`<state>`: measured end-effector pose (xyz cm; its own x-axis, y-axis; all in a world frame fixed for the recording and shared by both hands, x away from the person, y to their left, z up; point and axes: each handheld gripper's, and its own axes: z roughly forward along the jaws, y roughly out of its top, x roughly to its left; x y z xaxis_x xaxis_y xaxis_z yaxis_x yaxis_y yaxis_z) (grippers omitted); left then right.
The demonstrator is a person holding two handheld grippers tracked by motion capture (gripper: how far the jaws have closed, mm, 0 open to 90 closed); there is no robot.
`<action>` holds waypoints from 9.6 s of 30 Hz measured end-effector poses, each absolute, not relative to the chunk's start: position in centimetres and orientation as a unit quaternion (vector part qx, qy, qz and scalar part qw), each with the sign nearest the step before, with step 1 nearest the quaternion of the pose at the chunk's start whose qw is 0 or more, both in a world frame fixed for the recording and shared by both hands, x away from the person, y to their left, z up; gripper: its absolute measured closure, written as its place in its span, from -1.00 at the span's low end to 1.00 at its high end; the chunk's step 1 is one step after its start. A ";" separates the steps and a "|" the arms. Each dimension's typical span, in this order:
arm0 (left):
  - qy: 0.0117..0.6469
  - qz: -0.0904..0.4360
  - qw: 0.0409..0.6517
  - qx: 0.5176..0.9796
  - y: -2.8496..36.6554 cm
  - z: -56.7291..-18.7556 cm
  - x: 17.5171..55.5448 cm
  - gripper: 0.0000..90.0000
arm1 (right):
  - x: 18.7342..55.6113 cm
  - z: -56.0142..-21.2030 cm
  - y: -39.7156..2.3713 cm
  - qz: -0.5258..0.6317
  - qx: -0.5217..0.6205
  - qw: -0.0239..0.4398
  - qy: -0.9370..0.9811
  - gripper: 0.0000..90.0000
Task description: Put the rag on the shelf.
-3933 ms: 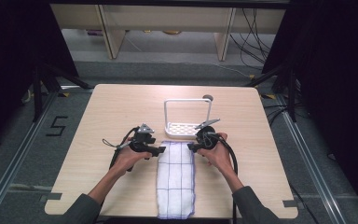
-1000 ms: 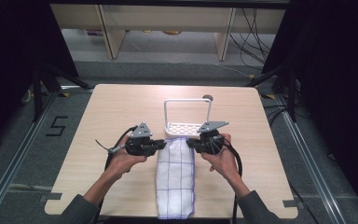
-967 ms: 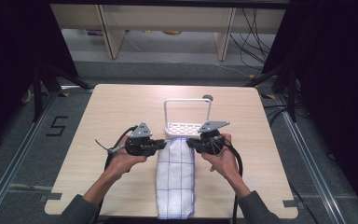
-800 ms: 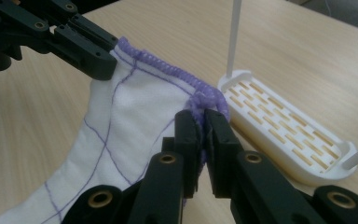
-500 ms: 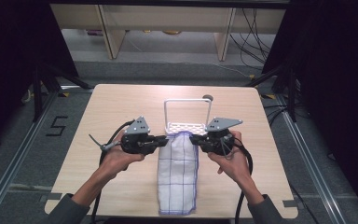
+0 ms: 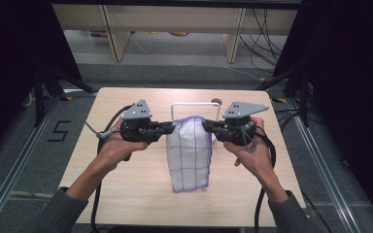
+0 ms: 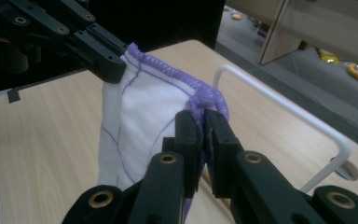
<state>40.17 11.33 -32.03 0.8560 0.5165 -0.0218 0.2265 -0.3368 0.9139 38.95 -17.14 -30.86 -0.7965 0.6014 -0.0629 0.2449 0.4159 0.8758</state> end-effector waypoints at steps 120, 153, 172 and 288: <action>0.417 0.133 0.449 0.779 9.9 -34.7 58.8 0.42 | 60.4 -33.5 -17.0 0.388 0.446 0.180 0.787 0.43; 0.423 0.107 0.455 0.776 14.7 -35.8 55.5 -0.13 | 56.8 -30.9 -19.1 0.408 0.446 0.183 0.775 0.14; 0.415 0.102 0.472 0.771 15.1 -36.1 53.7 -0.22 | 55.0 -30.9 -19.4 0.426 0.429 0.181 0.776 0.03; 0.314 0.069 0.499 0.805 15.3 -46.3 35.4 -0.57 | 39.0 -42.3 -17.9 0.447 0.351 0.109 0.815 -0.38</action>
<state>35.37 15.31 -46.27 0.7936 0.5737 -0.2026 0.4370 -0.3058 0.8459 39.03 -17.89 -42.26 -0.7294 0.6702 0.1371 0.4762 0.3536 0.8051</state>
